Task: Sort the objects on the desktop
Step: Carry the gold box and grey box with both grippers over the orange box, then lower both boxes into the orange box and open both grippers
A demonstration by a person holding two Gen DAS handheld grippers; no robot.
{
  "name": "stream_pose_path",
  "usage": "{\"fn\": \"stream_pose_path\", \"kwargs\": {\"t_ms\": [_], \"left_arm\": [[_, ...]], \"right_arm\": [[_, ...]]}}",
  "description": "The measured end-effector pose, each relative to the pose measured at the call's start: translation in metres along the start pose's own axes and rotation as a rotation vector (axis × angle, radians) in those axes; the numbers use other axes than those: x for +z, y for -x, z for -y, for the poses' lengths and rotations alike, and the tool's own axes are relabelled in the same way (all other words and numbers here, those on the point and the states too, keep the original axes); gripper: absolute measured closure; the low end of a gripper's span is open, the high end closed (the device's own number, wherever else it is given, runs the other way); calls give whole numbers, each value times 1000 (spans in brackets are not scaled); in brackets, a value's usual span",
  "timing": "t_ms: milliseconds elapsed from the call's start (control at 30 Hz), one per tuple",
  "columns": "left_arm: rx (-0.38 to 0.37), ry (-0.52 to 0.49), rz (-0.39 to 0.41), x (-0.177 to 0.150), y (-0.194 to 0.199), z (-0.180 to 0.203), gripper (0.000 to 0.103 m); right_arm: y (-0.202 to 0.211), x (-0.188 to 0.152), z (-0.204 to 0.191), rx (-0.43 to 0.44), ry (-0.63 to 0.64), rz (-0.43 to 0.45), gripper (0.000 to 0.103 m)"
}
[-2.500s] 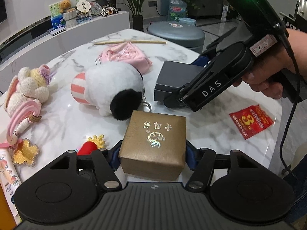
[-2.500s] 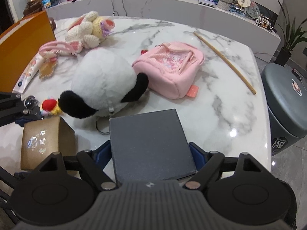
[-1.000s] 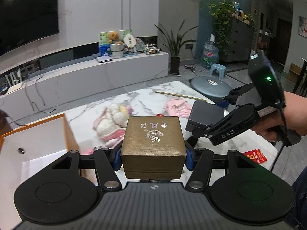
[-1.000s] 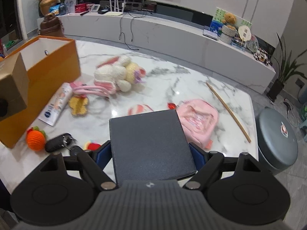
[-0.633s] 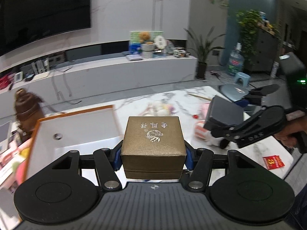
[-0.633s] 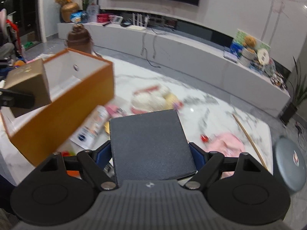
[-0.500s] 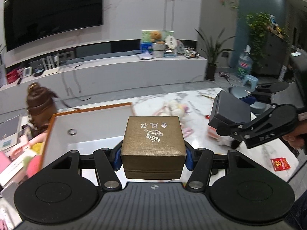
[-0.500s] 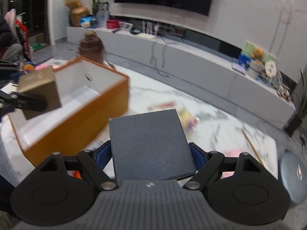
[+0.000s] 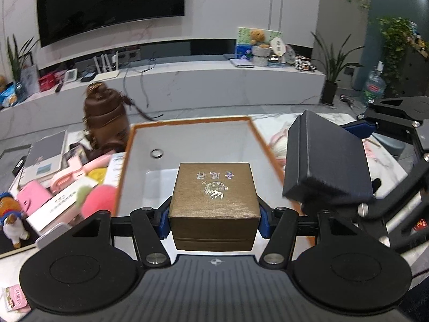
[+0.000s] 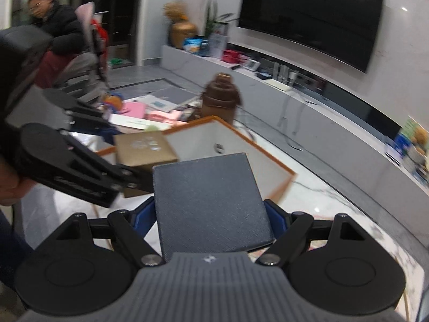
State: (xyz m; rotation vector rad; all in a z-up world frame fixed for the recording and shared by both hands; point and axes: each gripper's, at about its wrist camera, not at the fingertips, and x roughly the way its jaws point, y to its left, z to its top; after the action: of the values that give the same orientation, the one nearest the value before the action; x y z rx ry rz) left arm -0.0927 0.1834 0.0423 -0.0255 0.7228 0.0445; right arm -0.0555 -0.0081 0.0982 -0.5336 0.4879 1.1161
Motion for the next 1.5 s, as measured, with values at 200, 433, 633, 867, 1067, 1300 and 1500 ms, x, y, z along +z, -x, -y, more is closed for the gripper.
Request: {"fn": "stream_pose_path", "kwargs": {"t_ms": [200,433,633,867,1067,1300,1500], "left_arm": [[44,19,-52,-2,-6,-15,35],[76,-5,-102,-8,-11,-23,35],[98,-57,-166,-14,-26,-19,35],[111,-113,-228,-22,-39,-12,35],[116,-106,-273,-27,-45,-15,35],[116,-82,-307,-27,-49,-17,35],[123,-88,-312,-27,-50,-16,35]], "right_arm": [[-24,13,-24,18,51,-13,20],[-46,12,-35,20,102,-47,20],[-65,6,-42,28,141,-103,20],[-87,0,-49,31,194,-165,20],[-96,-4,-51,48,200,-196,20],[-98,-8,-43,104,119,-222,20],[-97,-11,-38,133,65,-234,20]]}}
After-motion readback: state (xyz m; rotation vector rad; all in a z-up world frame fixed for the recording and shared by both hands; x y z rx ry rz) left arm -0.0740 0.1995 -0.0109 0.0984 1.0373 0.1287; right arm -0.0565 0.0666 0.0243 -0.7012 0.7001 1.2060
